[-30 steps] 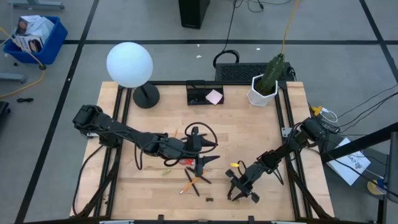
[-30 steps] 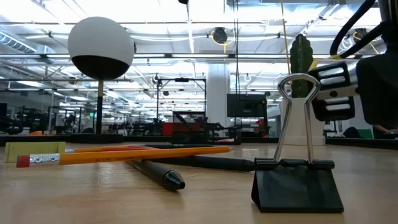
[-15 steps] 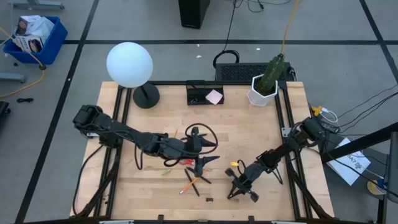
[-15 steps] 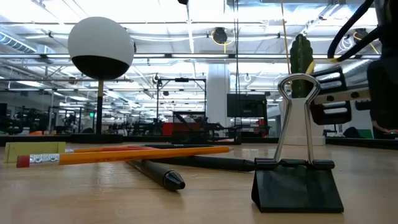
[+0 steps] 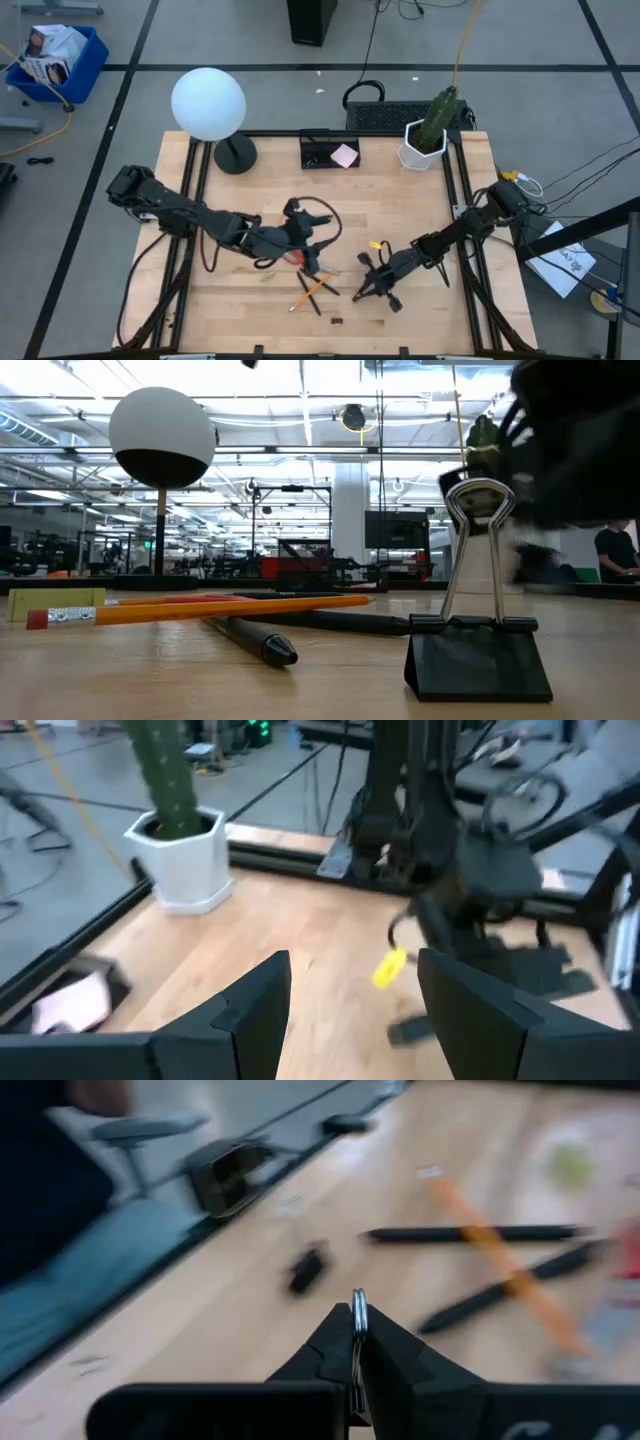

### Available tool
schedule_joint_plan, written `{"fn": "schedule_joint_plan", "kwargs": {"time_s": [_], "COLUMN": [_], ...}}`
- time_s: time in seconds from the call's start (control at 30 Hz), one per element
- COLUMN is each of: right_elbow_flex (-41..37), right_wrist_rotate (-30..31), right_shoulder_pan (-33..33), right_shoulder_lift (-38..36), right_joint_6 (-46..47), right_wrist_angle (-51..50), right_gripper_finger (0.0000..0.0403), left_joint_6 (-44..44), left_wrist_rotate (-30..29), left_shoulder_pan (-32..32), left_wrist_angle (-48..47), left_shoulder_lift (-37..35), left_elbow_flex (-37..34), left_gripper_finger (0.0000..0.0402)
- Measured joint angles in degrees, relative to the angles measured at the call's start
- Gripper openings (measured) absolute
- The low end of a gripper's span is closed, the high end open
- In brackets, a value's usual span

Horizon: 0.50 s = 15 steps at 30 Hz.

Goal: Pick and place office supplies into organizer
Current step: Put the binder clip into the desk organizer

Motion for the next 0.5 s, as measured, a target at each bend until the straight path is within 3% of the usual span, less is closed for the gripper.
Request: {"fn": "schedule_joint_plan", "kwargs": {"time_s": [0.17, 0.3, 0.5], "right_elbow_flex": [0.0, 0.05, 1.41], "right_wrist_rotate": [4.5, 4.51, 3.25], "right_shoulder_pan": [-4.97, -10.59, -19.81], "right_shoulder_lift": [-5.22, -8.27, -9.43], "right_joint_6": [-2.93, -4.45, -5.42], "right_wrist_angle": [-5.49, -8.03, -9.13], "right_gripper_finger": [0.0004, 0.0004, 0.0003], "left_joint_6": [-2.93, -8.5, -19.94], "left_wrist_rotate": [-6.64, -9.15, -18.43], "left_shoulder_pan": [-4.05, -6.88, -10.81], "left_wrist_angle": [-6.17, -12.07, -22.11], "left_shoulder_lift": [-0.09, 0.41, 0.7], "left_elbow_flex": [0.0, 0.02, 0.06], "left_gripper_finger": [0.0227, 0.0227, 0.0227]}}
